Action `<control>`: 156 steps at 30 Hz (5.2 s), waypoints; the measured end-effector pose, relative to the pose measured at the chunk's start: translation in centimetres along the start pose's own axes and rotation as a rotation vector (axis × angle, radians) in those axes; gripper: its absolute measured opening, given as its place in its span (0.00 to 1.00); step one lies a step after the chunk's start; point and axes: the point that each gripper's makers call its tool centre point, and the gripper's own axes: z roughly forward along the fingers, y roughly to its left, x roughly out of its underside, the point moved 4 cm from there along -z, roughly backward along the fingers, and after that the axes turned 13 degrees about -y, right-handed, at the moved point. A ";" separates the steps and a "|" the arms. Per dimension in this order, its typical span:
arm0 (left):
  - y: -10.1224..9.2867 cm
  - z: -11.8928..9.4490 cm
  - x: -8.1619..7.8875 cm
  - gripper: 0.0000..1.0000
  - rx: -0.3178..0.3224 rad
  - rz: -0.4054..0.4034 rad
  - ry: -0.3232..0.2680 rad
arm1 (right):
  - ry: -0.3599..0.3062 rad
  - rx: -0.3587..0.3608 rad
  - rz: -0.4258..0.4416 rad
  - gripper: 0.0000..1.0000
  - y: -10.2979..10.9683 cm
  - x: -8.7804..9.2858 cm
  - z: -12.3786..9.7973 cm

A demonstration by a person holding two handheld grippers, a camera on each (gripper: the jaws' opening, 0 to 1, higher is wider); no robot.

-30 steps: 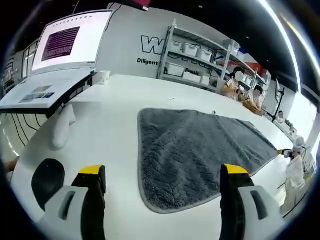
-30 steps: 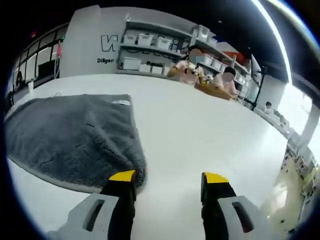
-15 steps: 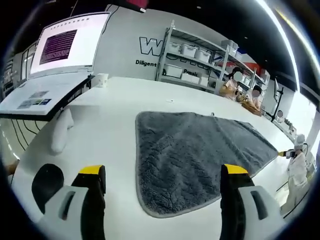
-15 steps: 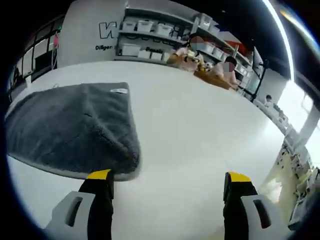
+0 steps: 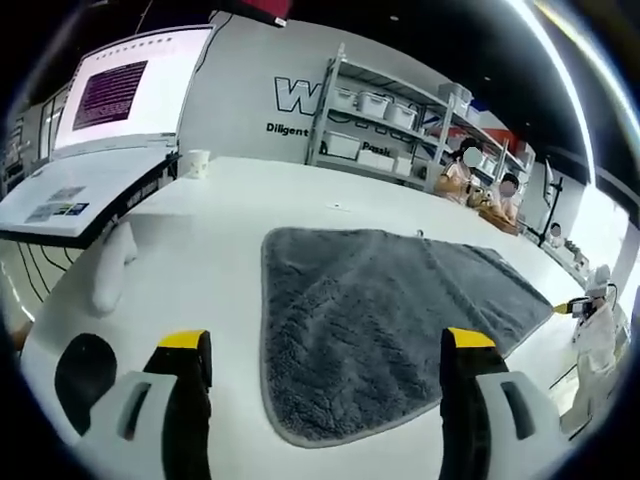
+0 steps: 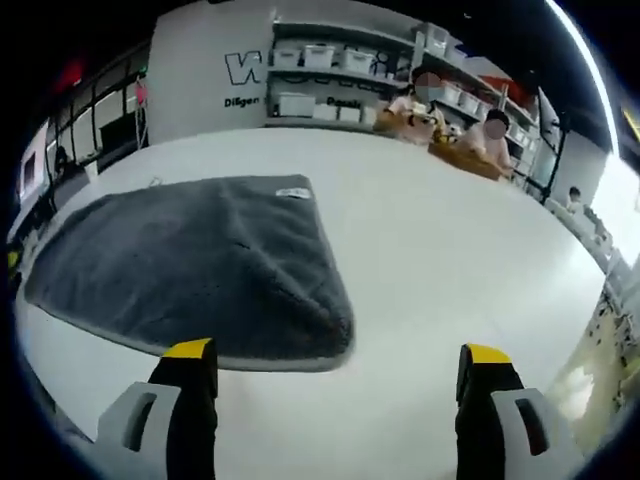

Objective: Open the folded towel by lifting each exposed corner and separating the folded layers until the towel lies flat within the target outline without major curled edges

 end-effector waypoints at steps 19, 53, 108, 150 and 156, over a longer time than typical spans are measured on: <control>0.1 4.6 -2.5 0.86 0.029 0.001 -0.081 | -0.017 -0.175 -0.047 0.99 3.5 -0.4 -0.2; 2.1 14.1 -3.7 0.59 0.010 0.103 -0.079 | -0.023 -0.224 -0.108 0.98 4.0 -0.8 -2.2; 7.1 23.2 -1.3 0.14 -0.065 0.103 -0.057 | -0.027 -0.237 -0.097 0.92 3.8 -0.5 -2.8; 6.4 23.9 -1.9 0.05 -0.052 0.627 -0.023 | -0.003 -0.245 -0.095 0.89 3.5 0.3 -2.6; 6.5 23.9 -1.8 0.05 -0.056 0.624 -0.034 | -0.030 -0.263 -0.099 0.89 3.6 -0.9 -1.7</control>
